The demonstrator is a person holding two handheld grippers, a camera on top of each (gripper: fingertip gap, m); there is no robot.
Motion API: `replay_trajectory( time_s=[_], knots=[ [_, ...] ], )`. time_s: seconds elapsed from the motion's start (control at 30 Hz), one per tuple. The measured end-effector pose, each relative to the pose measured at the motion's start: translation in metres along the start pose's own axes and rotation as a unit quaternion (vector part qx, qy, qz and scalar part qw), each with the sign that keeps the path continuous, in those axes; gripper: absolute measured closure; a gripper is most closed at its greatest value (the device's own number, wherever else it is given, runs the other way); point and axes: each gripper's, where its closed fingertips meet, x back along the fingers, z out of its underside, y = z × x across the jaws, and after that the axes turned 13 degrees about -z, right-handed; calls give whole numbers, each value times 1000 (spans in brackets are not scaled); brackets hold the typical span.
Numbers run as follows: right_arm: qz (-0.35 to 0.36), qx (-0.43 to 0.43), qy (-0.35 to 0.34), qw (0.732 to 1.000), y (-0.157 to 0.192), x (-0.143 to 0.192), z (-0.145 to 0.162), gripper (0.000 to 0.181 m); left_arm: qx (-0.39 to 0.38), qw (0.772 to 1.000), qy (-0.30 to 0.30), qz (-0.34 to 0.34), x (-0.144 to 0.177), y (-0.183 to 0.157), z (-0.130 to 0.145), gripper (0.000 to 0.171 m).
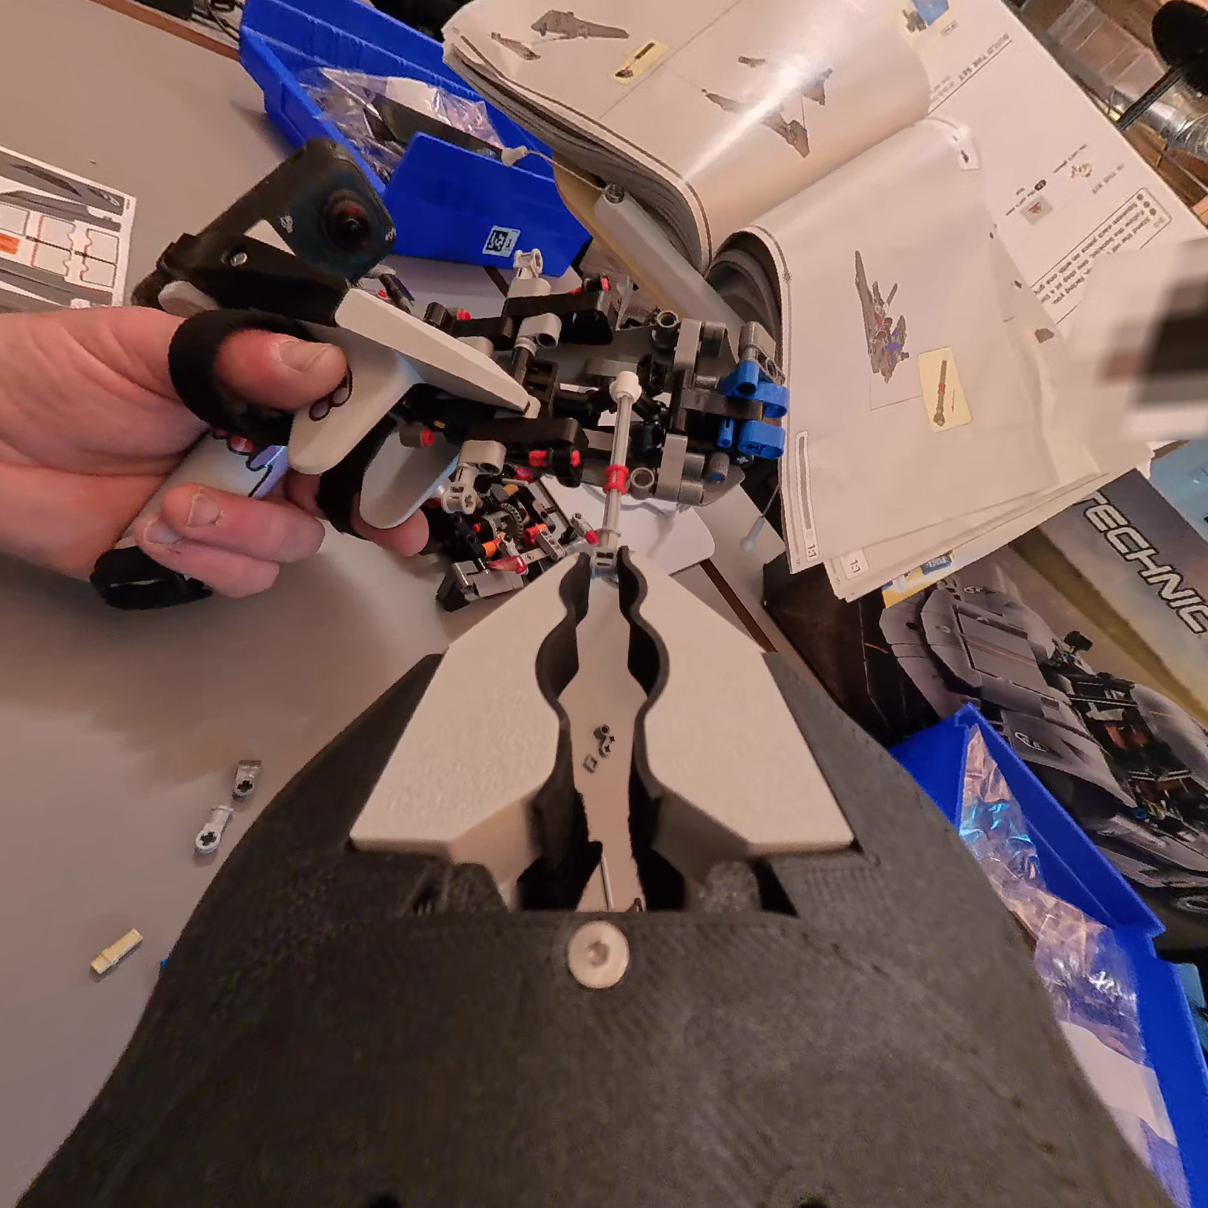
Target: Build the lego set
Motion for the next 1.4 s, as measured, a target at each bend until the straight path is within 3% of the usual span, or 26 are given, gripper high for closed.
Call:
replay_trajectory(
  time_s=[0.77,1.4],
  knots=[
    [18,20,1,1000,0,-6,-4,174,-9,1000,23,-9,-7,1,14,153],
    [11,15,-5,1000,-4,-4,-8,174,38,999,6,13,-8,-2,14,153]
  ],
)
